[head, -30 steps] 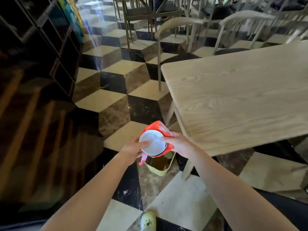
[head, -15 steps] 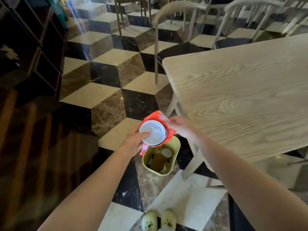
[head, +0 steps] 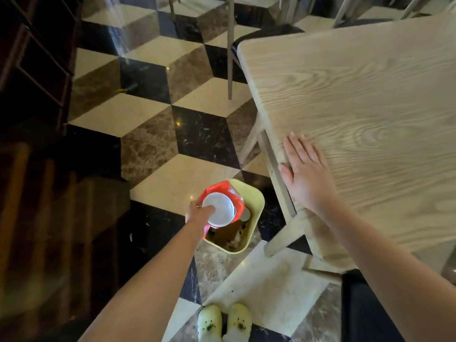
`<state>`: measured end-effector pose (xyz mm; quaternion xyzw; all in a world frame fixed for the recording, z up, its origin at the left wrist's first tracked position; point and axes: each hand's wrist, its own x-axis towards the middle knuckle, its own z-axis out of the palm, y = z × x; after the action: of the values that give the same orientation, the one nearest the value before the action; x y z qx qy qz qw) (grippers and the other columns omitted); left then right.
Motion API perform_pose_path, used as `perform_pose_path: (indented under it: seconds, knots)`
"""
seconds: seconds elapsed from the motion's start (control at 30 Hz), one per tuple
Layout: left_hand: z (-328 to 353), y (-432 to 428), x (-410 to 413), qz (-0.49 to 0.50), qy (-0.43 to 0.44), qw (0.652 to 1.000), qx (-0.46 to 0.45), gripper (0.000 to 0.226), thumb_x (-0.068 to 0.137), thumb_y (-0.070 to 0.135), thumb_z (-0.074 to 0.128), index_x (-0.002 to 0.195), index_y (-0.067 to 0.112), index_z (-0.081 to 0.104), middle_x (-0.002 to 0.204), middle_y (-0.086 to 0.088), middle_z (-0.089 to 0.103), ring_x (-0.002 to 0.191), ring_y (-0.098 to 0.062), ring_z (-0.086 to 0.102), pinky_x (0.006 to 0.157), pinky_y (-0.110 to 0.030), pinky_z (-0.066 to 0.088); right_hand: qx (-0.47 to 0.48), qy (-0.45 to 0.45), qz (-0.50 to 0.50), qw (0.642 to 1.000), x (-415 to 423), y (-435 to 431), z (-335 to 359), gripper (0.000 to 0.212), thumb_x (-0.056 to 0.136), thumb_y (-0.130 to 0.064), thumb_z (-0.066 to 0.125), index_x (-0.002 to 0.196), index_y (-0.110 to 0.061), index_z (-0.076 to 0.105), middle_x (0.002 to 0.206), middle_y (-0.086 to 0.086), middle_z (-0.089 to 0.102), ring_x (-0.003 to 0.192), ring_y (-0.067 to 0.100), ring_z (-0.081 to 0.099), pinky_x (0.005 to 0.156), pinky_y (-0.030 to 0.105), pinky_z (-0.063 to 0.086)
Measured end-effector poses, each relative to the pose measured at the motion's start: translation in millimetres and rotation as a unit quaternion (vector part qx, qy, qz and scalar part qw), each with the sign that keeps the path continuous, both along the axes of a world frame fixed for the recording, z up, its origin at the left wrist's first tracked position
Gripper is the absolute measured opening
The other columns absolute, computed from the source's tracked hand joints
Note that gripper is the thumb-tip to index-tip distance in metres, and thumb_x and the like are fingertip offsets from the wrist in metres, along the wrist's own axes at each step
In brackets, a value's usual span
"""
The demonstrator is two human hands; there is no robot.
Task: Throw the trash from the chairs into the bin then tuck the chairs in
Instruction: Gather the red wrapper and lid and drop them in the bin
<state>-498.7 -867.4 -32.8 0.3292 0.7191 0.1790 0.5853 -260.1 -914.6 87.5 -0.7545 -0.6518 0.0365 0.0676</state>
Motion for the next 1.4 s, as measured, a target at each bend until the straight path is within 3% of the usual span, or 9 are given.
perform_pose_path:
  seconds: [0.17, 0.4, 0.53, 0.63, 0.77, 0.9, 1.07, 1.3, 1.4]
  knots:
    - [-75, -15, 12, 0.004, -0.007, 1.000, -0.019, 0.047, 0.083, 0.006, 0.065, 0.129, 0.010, 0.052, 0.120, -0.012, 0.054, 0.110, -0.031, 0.051, 0.092, -0.044, 0.051, 0.023, -0.032, 0.005, 0.999, 1, -1, -4, 0.069, 0.091, -0.046, 0.013, 0.151, -0.014, 0.022, 0.160, 0.003, 0.019, 0.149, 0.019, 0.013, 0.120, 0.037, 0.004]
    - [-157, -23, 26, -0.015, 0.020, 0.998, -0.057, 0.046, 0.089, 0.005, 0.062, 0.133, 0.006, 0.049, 0.128, -0.015, 0.055, 0.119, -0.037, 0.052, 0.079, -0.037, 0.047, 0.028, -0.033, 0.006, 0.999, 1, 0, -1, 0.061, 0.097, -0.039, 0.026, 0.153, -0.016, 0.017, 0.162, 0.000, 0.013, 0.150, 0.018, 0.008, 0.120, 0.037, 0.003]
    - [-195, -16, 25, -0.048, 0.032, 0.995, -0.084, 0.054, 0.083, 0.025, 0.071, 0.132, 0.011, 0.051, 0.130, -0.015, 0.057, 0.116, -0.039, 0.055, 0.101, -0.046, 0.048, 0.030, -0.022, 0.012, 0.999, 1, 2, 0, 0.062, 0.096, -0.040, 0.026, 0.153, -0.017, 0.017, 0.162, 0.001, 0.012, 0.150, 0.019, 0.008, 0.119, 0.038, 0.005]
    - [-204, -16, 24, -0.055, 0.009, 0.994, -0.098, 0.070, 0.086, 0.037, 0.067, 0.146, 0.018, 0.036, 0.144, -0.011, 0.045, 0.130, -0.035, 0.045, 0.111, -0.047, 0.038, 0.032, -0.009, 0.001, 0.999, 0, 3, 0, 0.068, 0.089, -0.043, 0.025, 0.152, -0.017, 0.020, 0.162, 0.000, 0.014, 0.150, 0.019, 0.010, 0.120, 0.040, 0.007]
    - [-184, -15, 23, -0.131, 0.020, 0.987, -0.088, 0.056, 0.094, 0.033, 0.057, 0.145, 0.018, 0.040, 0.148, -0.009, 0.042, 0.134, -0.030, 0.042, 0.112, -0.044, 0.037, 0.036, 0.003, 0.003, 0.999, 1, 1, 1, 0.058, 0.099, -0.035, 0.033, 0.152, -0.016, 0.020, 0.162, 0.001, 0.014, 0.150, 0.020, 0.009, 0.119, 0.040, 0.006]
    - [-135, -19, 13, -0.315, 0.137, 0.939, -0.035, 0.052, 0.098, 0.041, 0.044, 0.146, 0.021, 0.038, 0.149, -0.004, 0.043, 0.134, -0.027, 0.043, 0.107, -0.033, 0.036, 0.019, 0.001, -0.010, 1.000, -2, 0, 3, 0.057, 0.100, -0.031, 0.035, 0.152, -0.015, 0.019, 0.162, 0.003, 0.014, 0.150, 0.021, 0.008, 0.120, 0.040, 0.004]
    - [-78, -33, -9, -0.453, 0.225, 0.862, 0.034, 0.057, 0.097, 0.048, 0.041, 0.148, 0.024, 0.034, 0.148, -0.009, 0.044, 0.131, -0.031, 0.046, 0.102, -0.036, 0.040, -0.009, 0.011, -0.021, 1.000, -5, -2, 7, 0.058, 0.099, -0.033, 0.036, 0.152, -0.016, 0.020, 0.162, 0.001, 0.014, 0.150, 0.020, 0.007, 0.120, 0.039, 0.002]
    - [-5, -46, -24, -0.543, 0.262, 0.795, 0.073, 0.062, 0.093, 0.055, 0.039, 0.147, 0.024, 0.033, 0.145, -0.007, 0.048, 0.131, -0.031, 0.047, 0.106, -0.045, 0.042, -0.041, 0.019, -0.083, 0.996, -43, -49, 14, 0.064, 0.098, -0.031, 0.040, 0.153, -0.015, 0.013, 0.162, 0.005, 0.011, 0.150, 0.025, 0.005, 0.120, 0.046, 0.003]
    - [16, -47, -28, -0.577, 0.283, 0.760, 0.098, 0.056, 0.089, 0.059, 0.036, 0.132, 0.023, 0.044, 0.127, -0.008, 0.060, 0.115, -0.030, 0.057, 0.094, -0.049, 0.050, -0.057, 0.033, -0.101, 0.993, -58, -83, 15, 0.065, 0.098, -0.032, 0.039, 0.154, -0.017, 0.008, 0.163, 0.004, 0.008, 0.150, 0.024, 0.002, 0.121, 0.045, 0.003]
